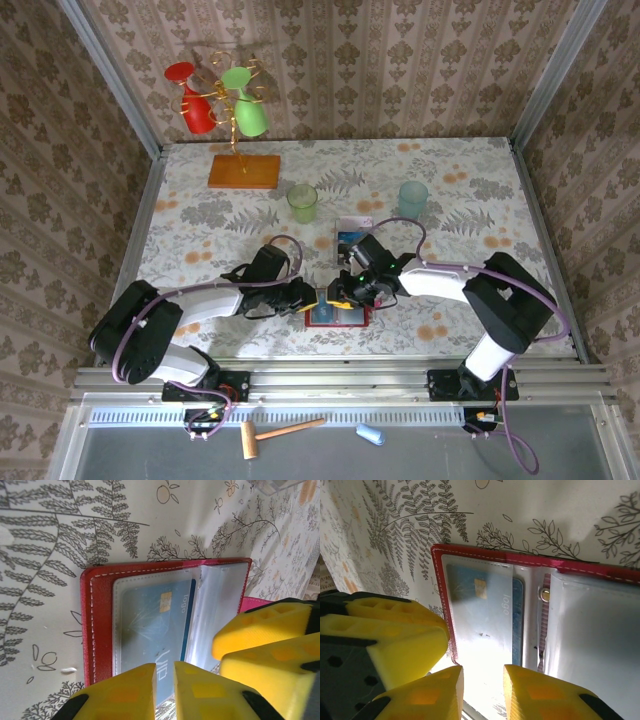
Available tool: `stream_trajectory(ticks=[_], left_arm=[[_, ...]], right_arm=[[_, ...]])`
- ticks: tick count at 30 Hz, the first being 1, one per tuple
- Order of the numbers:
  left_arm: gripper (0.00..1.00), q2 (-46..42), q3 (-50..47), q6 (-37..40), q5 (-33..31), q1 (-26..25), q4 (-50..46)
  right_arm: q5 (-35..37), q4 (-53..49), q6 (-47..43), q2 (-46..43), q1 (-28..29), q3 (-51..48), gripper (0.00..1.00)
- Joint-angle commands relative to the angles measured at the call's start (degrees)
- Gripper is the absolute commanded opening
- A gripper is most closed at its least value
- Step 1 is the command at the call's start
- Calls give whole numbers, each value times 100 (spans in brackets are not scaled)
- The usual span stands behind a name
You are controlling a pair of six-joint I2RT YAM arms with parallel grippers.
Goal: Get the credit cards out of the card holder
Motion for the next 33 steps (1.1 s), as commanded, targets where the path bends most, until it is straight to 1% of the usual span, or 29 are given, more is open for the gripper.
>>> stream_trajectory(ticks=[1,13,18,25,33], left_arm=[[17,81,-91,100,89,70,69],[17,189,-190,127,40,109,92],[17,205,-216,125,38,119,82],[17,233,-232,150,47,150,61],[17,211,-337,128,20,157,105]], right_arm=[[-155,131,76,123,58,155,27],[-274,275,94,414,117,189,26],[-177,43,-26,489,119,199,26],[173,-526,-300,382,108,243,26],[284,-700,-406,313,108,312,27]])
